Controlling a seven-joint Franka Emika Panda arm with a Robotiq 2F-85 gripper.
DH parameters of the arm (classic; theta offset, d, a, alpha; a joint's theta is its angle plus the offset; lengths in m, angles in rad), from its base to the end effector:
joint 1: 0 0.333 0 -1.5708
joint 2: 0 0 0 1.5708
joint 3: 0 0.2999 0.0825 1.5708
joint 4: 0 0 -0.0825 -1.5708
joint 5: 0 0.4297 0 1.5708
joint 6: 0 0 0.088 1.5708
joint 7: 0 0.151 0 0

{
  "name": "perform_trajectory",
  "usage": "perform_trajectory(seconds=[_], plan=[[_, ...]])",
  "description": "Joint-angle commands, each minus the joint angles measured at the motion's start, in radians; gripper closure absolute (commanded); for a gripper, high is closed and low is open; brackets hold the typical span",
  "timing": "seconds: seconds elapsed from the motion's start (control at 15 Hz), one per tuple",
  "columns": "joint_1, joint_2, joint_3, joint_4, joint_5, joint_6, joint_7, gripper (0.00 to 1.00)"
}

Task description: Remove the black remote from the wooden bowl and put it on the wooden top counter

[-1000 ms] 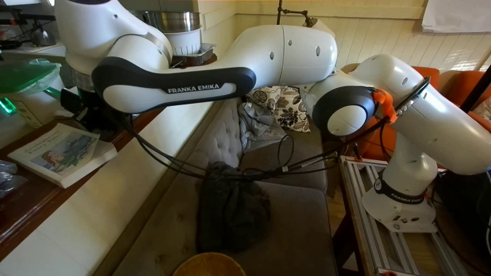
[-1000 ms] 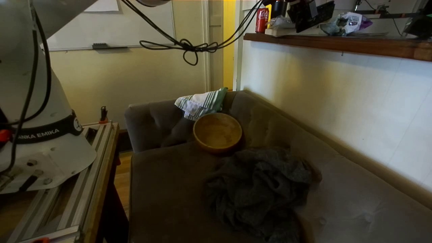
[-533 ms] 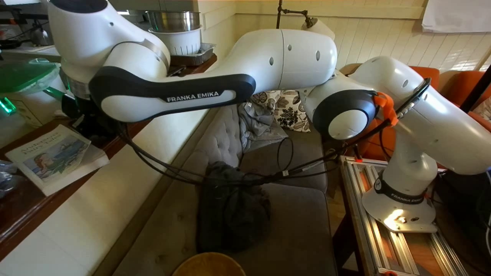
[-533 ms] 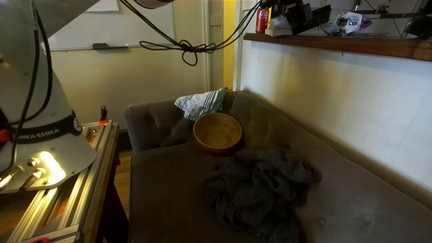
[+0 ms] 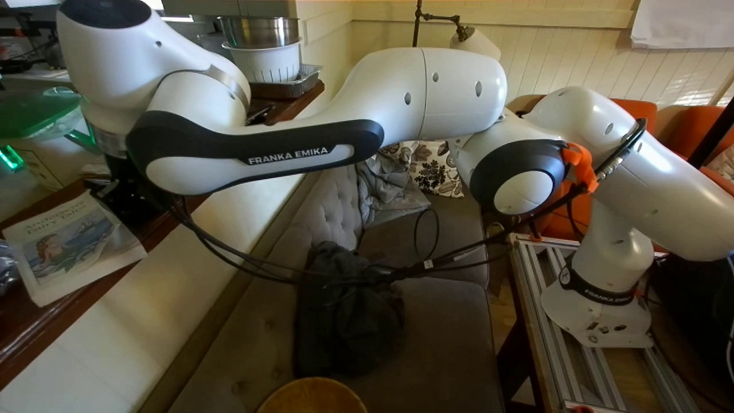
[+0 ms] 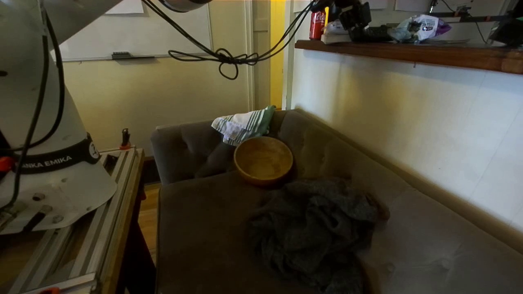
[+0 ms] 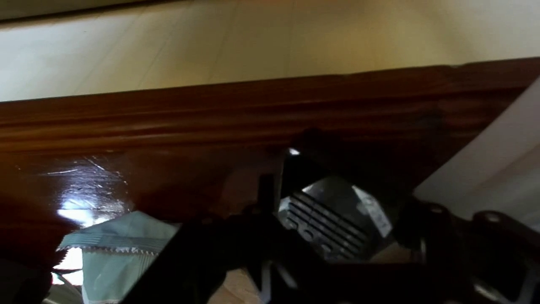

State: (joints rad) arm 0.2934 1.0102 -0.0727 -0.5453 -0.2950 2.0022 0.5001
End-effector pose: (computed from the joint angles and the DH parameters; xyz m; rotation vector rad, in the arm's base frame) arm 0.8486 0.1963 0.4205 2.8609 -0.2413 0.7987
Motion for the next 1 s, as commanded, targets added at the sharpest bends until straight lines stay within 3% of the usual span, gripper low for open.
perform_trajectory(seconds=[0.0,0.27,0.67,0.8,0.93], plan=[[0.013,0.019,-0.016,0.041,-0.009,-0.015,0.024,0.29],[0.008,0.005,-0.011,0.035,0.003,-0.037,0.004,0.00],[-0.059,-0.087,0.057,0.033,0.089,-0.144,-0.083,0.00],[-0.085,-0.124,0.042,0.034,0.084,-0.211,-0.094,0.00],[-0.124,-0.156,0.035,0.023,0.060,-0.242,-0.232,0.00]])
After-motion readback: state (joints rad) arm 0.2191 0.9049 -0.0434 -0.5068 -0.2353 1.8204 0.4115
